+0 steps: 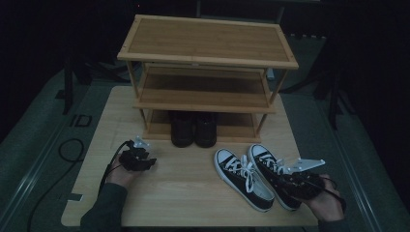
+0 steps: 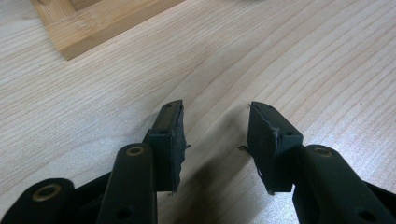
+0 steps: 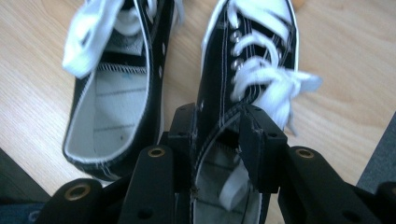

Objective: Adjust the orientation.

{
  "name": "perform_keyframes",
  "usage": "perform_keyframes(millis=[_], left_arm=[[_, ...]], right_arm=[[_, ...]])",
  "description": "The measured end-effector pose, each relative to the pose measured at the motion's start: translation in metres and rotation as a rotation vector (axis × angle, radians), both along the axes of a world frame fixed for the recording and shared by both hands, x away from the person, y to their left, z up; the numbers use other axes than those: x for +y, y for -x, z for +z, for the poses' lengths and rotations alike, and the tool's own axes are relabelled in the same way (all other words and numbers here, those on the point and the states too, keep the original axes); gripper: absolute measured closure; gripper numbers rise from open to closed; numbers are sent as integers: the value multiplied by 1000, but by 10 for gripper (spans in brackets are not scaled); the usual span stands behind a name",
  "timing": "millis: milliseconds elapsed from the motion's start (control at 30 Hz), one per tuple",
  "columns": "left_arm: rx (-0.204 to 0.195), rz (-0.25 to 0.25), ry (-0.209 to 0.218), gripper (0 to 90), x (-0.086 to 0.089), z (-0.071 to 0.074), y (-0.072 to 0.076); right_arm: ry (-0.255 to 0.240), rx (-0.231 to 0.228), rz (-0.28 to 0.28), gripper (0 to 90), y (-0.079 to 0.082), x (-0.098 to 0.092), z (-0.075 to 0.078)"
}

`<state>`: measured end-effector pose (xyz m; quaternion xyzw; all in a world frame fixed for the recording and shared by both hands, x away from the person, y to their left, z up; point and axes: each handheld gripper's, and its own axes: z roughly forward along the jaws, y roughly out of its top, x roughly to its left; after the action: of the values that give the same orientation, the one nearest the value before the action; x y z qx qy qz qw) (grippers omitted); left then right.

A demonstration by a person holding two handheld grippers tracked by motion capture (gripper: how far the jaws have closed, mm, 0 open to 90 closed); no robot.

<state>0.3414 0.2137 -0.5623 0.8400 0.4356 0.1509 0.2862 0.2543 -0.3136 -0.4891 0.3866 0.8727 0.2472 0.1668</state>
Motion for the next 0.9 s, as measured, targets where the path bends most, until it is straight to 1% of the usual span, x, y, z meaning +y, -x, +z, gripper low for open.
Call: perform_keyframes(millis=[133, 200, 267, 300, 367, 433, 567, 633, 700, 733, 800, 900], left_arm=[[-1, 1, 2, 568, 0, 0, 0], [-1, 0, 2, 568, 0, 0, 0], [-1, 0, 2, 568, 0, 0, 0], [-1, 1, 2, 568, 0, 0, 0], [-1, 1, 3, 569, 0, 0, 0], [-2, 0, 0, 568, 0, 0, 0], [-2, 0, 1, 567, 0, 0, 0], [-1, 0, 4, 567, 0, 0, 0], [-1, -1, 4, 567, 0, 0, 0], [-1, -1, 4, 568, 0, 0, 0], [0, 0, 7, 568, 0, 0, 0], [-2, -1, 4, 568, 0, 0, 0]], right_arm=[[-9, 6, -14, 660, 0, -1, -2], [0, 12, -18, 655, 0, -2, -3], [6, 20, -32, 650, -1, -4, -6], [-2, 24, -32, 650, -1, -4, -7], [0, 32, -30, 650, -2, -3, -11], [-2, 38, -27, 656, -4, -1, -16], [-22, 40, -46, 669, -16, 6, -24], [-24, 35, -60, 698, -22, 11, -28], [-43, 26, -62, 761, -27, 15, -32], [-41, 20, -66, 790, -28, 16, -33], [-47, 5, -57, 849, -27, 17, -32], [-28, -39, -57, 869, -25, 19, -32]])
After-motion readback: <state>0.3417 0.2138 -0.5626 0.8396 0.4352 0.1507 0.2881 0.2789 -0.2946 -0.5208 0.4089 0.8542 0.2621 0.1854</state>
